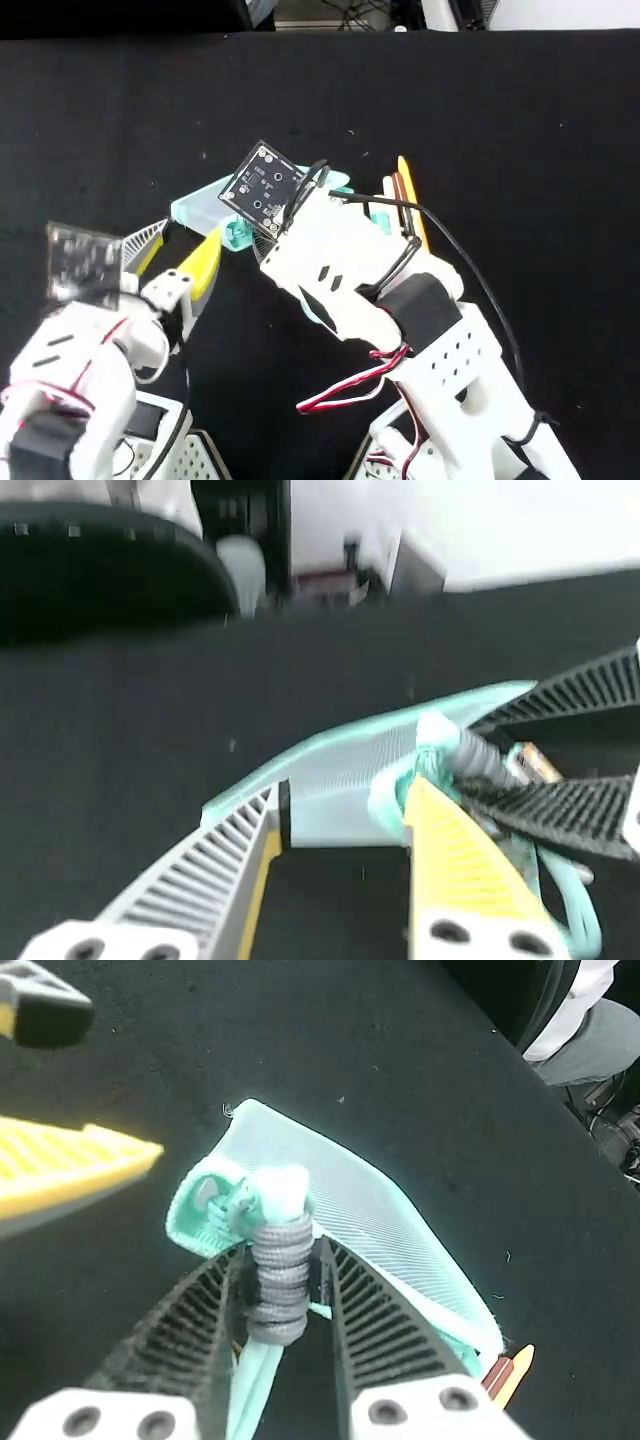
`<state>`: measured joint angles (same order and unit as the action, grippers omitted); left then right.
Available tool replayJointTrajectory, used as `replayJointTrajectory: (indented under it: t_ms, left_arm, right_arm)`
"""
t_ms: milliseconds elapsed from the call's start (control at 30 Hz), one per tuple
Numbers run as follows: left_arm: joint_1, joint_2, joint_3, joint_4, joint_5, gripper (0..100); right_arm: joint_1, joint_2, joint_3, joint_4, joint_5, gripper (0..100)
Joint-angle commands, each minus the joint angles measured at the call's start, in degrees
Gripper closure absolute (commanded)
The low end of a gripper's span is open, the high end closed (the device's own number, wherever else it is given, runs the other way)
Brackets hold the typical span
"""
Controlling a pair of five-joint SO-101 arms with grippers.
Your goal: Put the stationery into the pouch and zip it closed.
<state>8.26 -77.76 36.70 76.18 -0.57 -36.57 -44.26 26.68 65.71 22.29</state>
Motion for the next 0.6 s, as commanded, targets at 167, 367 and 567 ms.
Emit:
replayJointTrajectory:
  t_ms: [167, 367, 567]
  left_arm:
    - [0.8, 20.7, -19.9, 14.5, 3.5, 78]
    - [0.9, 19.1, -14.3, 9.9, 6.9, 78]
    - [0.9, 15.9, -3.6, 2.6, 6.8, 78]
  right_arm:
    - [-0.2, 0.3, -1.7, 1.9, -0.6, 98.6]
    - [-0.2, 0.2, -1.7, 2.5, -0.6, 98.6]
    - [-0.3, 0.3, -1.8, 2.1, -0.6, 98.6]
